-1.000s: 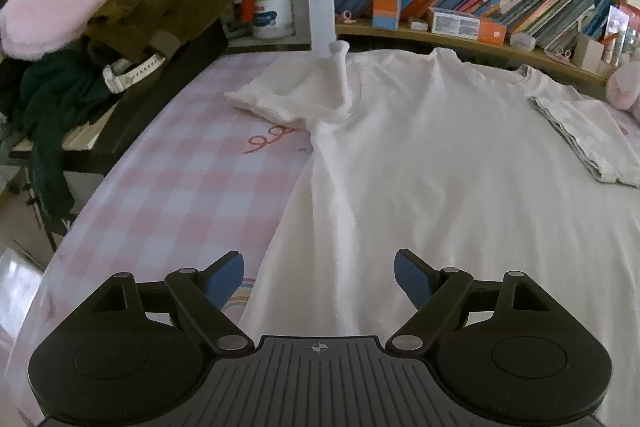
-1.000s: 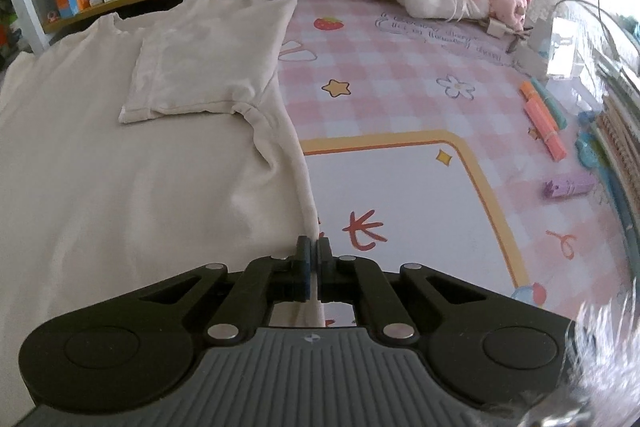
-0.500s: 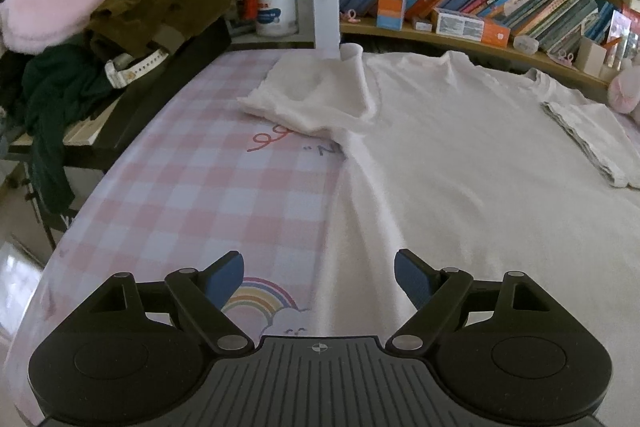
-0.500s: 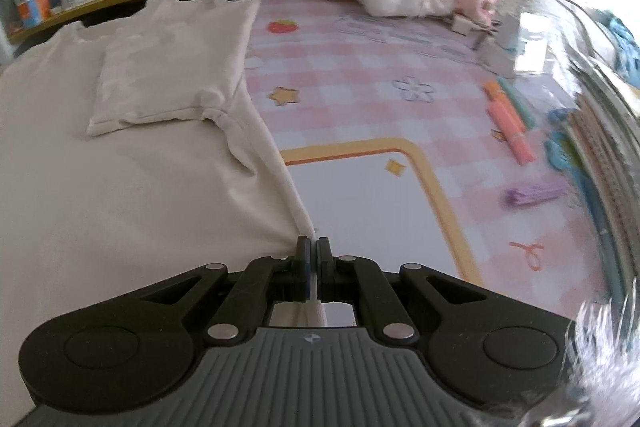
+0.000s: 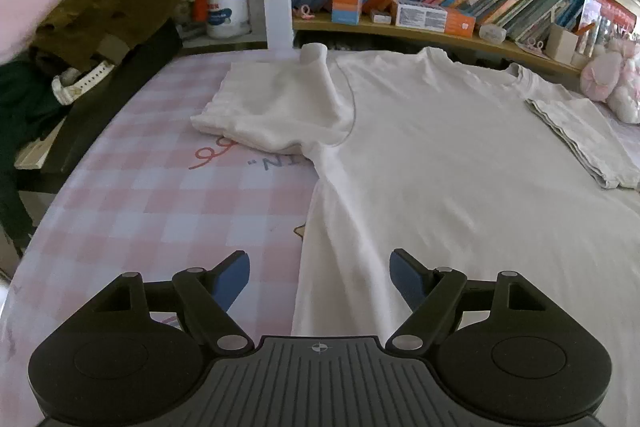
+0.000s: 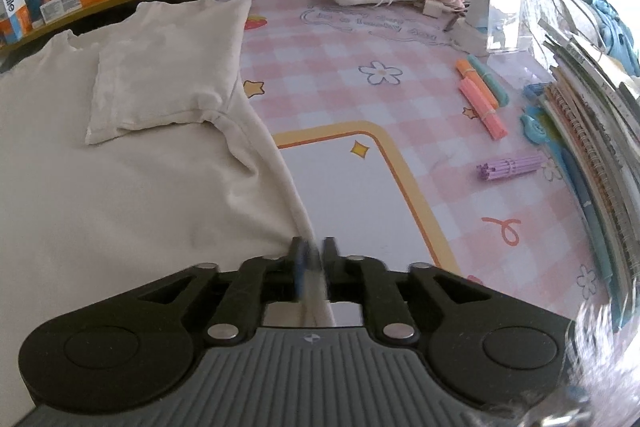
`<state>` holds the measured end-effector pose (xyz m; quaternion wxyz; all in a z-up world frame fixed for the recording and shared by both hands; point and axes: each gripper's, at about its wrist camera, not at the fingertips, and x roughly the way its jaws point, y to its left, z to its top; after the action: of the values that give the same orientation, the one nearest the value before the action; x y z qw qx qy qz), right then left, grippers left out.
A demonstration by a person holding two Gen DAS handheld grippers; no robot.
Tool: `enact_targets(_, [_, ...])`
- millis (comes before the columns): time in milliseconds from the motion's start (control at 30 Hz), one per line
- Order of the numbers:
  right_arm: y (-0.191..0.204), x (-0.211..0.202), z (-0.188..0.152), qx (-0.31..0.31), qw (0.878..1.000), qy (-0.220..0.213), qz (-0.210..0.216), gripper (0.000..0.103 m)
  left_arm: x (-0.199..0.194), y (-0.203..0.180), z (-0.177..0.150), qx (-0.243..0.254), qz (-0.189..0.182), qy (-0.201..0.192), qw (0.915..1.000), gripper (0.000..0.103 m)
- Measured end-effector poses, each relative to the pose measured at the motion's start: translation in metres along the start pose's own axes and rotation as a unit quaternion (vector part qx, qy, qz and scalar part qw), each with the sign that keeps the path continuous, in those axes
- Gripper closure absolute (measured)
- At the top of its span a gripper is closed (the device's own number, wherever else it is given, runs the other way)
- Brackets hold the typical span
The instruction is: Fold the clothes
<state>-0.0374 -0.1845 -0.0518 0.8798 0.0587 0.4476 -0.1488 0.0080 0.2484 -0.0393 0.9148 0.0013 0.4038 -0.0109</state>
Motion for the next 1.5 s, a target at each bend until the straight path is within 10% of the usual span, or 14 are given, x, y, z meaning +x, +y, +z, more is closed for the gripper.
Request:
enact_targets(933, [0.144,-0.028,-0.007,-0.092,0.985,-0.010,0.144,0.036,0.005,0.005,0.007,-0.016,-0.014,-0.001,0.9998,0.024])
enact_targets(1500, [0.216,-0.038,-0.008,-0.192,0.964,-0.013,0.184,0.026,0.030,0.039,0.031,-0.107,-0.020,0.005,0.9940,0.023])
